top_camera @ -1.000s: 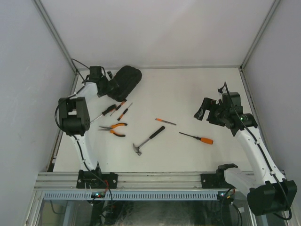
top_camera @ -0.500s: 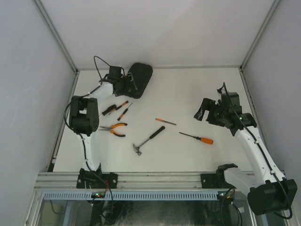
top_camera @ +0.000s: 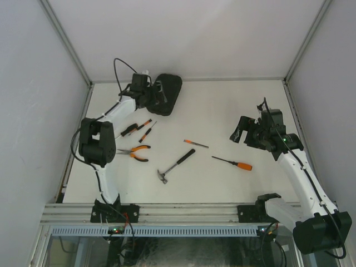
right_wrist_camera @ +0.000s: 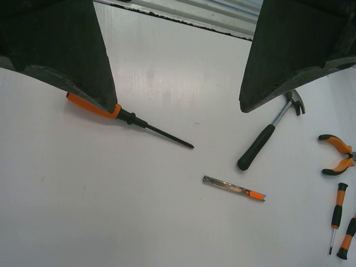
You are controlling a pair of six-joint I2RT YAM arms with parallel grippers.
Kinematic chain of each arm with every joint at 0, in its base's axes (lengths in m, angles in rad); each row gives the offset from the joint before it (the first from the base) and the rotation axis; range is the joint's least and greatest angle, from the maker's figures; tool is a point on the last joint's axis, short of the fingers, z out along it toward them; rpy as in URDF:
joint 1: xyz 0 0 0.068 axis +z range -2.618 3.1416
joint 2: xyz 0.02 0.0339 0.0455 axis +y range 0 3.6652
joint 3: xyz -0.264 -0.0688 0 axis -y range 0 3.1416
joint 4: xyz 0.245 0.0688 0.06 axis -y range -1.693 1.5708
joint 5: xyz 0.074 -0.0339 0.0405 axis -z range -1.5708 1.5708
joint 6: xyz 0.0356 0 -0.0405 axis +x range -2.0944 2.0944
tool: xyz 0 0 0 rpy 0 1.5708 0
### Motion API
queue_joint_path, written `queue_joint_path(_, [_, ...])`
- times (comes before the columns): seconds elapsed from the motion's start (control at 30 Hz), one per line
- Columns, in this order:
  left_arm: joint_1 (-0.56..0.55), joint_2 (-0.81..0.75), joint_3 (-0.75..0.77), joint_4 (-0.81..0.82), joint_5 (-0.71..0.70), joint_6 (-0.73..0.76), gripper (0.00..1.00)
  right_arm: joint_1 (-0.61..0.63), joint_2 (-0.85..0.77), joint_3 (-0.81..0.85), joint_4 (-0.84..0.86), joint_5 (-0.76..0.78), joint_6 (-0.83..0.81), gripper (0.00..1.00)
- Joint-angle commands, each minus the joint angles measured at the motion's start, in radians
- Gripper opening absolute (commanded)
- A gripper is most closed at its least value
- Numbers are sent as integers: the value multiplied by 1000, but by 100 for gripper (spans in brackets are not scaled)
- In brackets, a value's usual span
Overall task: Sort the tools into containers
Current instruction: Move the storage box to the center of the board.
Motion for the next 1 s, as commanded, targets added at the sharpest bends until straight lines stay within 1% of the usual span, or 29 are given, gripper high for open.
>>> queue_joint_path(0.0, [88, -91, 37, 48, -22, 29, 99, 8, -23, 10, 4, 14, -7, 91])
queue_joint_path(0.13, [156, -28, 79, 72, 30, 15, 99, 10, -34, 11, -3, 15, -10, 91])
queue_joint_path(0.27, [197, 58, 151, 80, 112, 14, 99, 11, -39, 11, -9, 12, -16, 91])
queue_joint_path(0.5, [205, 186, 260, 108, 252, 12, 99, 13, -44, 10, -22, 15, -21, 91])
queue_joint_path(0.6, [205, 222, 277, 130, 291, -9, 99, 14, -44, 10, -24, 17, -20, 91])
queue_joint_path(0.8, [201, 261, 278, 136, 311, -45, 94, 16, -40, 10, -24, 14, -17, 91])
queue_joint_path(0.97, [176, 268, 272, 113, 302, -37, 90, 19, -37, 11, -28, 16, -21, 91])
